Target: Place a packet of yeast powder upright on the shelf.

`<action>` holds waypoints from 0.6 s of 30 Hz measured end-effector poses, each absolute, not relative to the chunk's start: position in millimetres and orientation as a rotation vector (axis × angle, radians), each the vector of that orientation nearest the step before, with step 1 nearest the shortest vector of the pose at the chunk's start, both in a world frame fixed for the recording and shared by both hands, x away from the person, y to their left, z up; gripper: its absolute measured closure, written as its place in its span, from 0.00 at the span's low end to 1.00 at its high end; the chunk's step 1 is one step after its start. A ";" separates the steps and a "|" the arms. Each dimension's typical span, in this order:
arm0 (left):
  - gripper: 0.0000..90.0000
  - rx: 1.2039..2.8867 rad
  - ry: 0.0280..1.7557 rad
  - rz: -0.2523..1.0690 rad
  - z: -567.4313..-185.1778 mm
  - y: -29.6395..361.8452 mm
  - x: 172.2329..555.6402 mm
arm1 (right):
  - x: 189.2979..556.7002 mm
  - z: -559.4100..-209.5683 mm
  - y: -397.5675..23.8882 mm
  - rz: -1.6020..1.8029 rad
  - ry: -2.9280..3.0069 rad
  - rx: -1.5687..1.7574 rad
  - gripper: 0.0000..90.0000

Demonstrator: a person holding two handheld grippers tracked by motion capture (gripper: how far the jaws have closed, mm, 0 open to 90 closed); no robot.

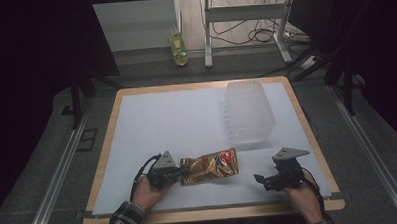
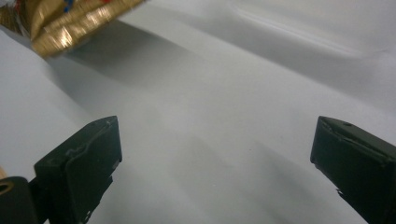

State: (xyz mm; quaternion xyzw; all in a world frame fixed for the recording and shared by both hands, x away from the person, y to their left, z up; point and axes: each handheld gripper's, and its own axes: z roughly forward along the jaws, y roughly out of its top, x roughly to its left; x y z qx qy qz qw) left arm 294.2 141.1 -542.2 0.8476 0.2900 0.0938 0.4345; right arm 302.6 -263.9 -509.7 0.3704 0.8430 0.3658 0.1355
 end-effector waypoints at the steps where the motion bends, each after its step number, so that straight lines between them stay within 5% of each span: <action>1: 1.00 2.155 0.739 0.265 -544.8 142.9 291.6 | 302.5 -509.4 -263.5 1.067 2.444 1.076 0.02; 18: 1.00 2.177 0.761 0.262 -546.9 143.3 291.3 | 304.6 -501.9 -245.5 1.226 2.552 1.158 0.02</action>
